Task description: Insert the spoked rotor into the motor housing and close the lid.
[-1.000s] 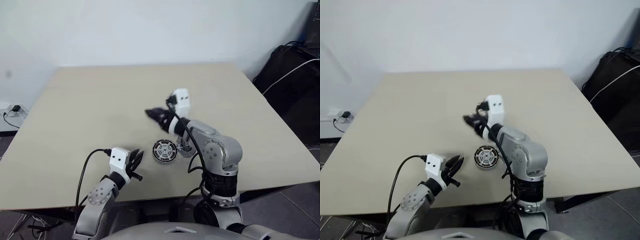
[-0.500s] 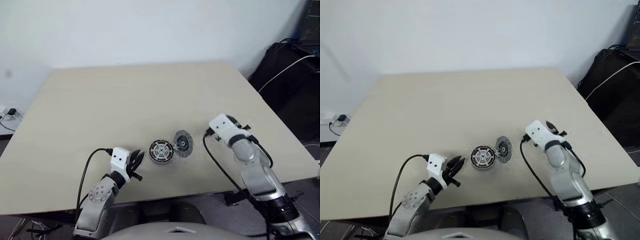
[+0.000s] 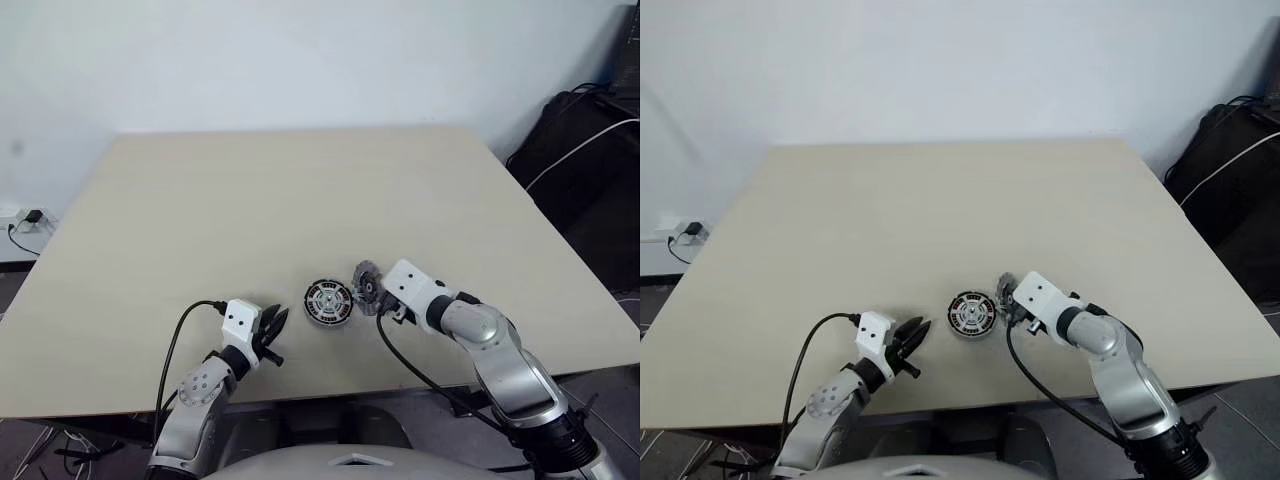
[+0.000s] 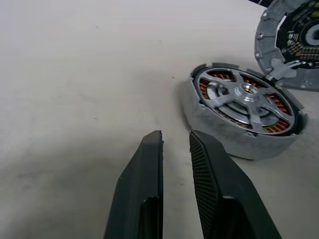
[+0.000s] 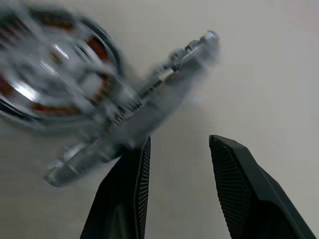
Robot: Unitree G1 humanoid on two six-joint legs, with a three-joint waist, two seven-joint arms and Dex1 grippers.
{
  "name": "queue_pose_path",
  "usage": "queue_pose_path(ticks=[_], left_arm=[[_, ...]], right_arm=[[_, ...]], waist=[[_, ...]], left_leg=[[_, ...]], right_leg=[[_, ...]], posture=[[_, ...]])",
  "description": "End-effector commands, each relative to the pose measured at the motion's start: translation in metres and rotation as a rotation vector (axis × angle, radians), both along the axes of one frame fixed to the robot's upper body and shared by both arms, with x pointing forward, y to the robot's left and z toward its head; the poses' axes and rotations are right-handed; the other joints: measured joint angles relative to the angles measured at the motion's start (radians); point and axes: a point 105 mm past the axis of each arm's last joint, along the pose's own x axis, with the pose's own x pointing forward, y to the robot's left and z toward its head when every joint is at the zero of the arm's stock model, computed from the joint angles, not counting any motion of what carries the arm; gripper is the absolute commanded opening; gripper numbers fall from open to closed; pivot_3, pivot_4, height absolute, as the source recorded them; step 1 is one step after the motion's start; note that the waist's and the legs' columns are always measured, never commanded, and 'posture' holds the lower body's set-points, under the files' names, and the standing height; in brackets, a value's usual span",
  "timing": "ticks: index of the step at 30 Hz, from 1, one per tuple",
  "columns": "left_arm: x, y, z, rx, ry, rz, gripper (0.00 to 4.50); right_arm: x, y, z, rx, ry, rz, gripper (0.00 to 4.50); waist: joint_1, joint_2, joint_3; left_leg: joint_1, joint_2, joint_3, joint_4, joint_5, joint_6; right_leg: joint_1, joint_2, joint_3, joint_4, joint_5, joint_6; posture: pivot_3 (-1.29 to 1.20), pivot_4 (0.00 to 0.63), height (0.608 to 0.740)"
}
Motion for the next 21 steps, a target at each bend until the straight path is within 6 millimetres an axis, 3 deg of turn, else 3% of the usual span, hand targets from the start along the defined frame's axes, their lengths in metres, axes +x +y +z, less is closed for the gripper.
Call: queue_pose_path(ticks=[1, 11, 21], left_arm=[[0.004, 0.002, 0.006, -0.007, -0.039, -0.001, 0.91], [0.003, 0.008, -0.002, 0.008, -0.032, 0.009, 0.91], [0.000, 0.013, -0.008, 0.015, -0.032, 0.024, 0.91]], right_arm=[[0.003, 0.018, 0.031, 0.129, -0.050, 0.076, 2.00], [-0.001, 0.057, 0.034, 0.265, 0.042, 0.237, 2.00], [0.007, 0.058, 0.010, 0.252, 0.114, 0.227, 2.00]], waist=[[-0.001, 0.000, 0.000], [0.003, -0.001, 0.000], [0.007, -0.001, -0.001]], left_leg=[[0.000, 0.000, 0.000, 0.000, 0.000, 0.000], [0.000, -0.001, 0.000, 0.001, 0.000, 0.000], [0.000, -0.001, 0.000, 0.003, 0.000, 0.000]], right_leg=[[0.000, 0.000, 0.000, -0.001, 0.000, 0.000], [0.001, -0.001, 0.000, -0.002, 0.001, 0.002], [0.002, -0.001, -0.001, -0.002, 0.003, 0.003]], posture=[[0.00, 0.000, 0.740], [0.00, 0.000, 0.740], [0.00, 0.000, 0.740]])
